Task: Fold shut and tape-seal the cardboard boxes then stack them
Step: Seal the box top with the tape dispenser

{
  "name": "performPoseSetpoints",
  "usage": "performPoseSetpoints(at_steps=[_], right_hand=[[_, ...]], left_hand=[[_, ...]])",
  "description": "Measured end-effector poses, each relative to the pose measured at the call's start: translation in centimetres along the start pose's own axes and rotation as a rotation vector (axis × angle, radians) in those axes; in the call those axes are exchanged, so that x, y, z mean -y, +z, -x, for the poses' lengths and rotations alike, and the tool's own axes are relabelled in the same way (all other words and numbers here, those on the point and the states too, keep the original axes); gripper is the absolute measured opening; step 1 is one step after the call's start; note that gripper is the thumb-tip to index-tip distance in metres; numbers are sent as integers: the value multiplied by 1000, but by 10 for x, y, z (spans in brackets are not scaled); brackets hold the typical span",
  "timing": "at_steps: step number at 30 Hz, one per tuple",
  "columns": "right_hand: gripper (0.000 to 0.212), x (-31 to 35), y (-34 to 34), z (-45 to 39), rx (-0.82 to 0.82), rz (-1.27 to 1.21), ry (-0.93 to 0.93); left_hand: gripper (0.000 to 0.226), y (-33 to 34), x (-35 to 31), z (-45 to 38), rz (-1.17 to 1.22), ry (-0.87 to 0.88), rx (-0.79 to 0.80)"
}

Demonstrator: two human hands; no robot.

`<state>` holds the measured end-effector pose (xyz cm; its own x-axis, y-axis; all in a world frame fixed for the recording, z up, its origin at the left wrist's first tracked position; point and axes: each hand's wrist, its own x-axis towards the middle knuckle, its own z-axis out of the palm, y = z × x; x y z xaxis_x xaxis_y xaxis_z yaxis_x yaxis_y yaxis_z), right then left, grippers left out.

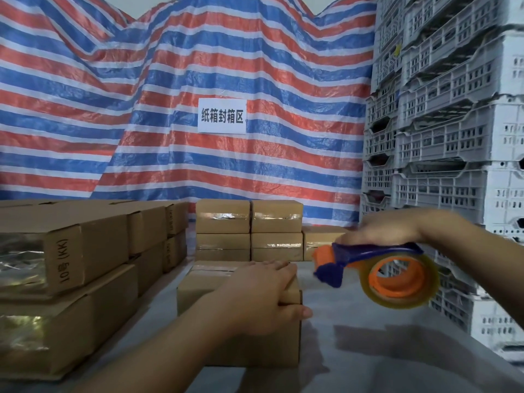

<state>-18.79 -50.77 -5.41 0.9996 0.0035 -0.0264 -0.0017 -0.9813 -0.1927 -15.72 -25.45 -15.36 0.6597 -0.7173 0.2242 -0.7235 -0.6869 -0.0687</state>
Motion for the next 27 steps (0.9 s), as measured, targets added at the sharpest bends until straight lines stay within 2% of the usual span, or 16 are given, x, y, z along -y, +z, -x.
performPoseSetpoints(at_steps=[1, 2, 4, 5, 6, 8, 12, 14, 18, 22, 24, 26, 27], right_hand=[[74, 9, 6, -4, -12, 110, 4], [63, 18, 15, -10, -20, 228, 0], [43, 28, 34, -16, -76, 626, 8], [41, 28, 44, -13, -75, 817, 25], [42, 18, 54, -12, -64, 895, 54], [52, -9, 69, -4, -92, 757, 125], [57, -40, 95, 14, -449, 590, 174], [61, -46, 116, 17, -549, 526, 225], [64, -36, 143, 26, -603, 451, 322], [59, -25, 157, 34, -504, 341, 367], [60, -14, 153, 37, -479, 363, 386], [66, 1, 145, 39, -586, 346, 323], [69, 10, 142, 37, -657, 237, 217]], left_hand=[[82, 0, 0, 0, 1, 4, -9], [81, -1, 0, 1, 6, 4, -16], [81, -2, 0, 2, 15, 1, -19], [81, -2, 1, 3, 12, 0, -19], [81, -2, 1, 5, 2, 3, -16], [79, -1, 0, 6, -14, 12, -16], [73, -2, -2, 5, 7, 20, -30], [72, -2, 0, 4, 13, 21, -31], [71, 0, 0, 1, 4, 16, -15], [70, -2, 0, 1, -25, 18, -15], [71, -2, -1, 2, -36, 21, -17], [74, -2, -1, 4, -28, 25, -27], [77, -2, -1, 5, -12, 24, -37]])
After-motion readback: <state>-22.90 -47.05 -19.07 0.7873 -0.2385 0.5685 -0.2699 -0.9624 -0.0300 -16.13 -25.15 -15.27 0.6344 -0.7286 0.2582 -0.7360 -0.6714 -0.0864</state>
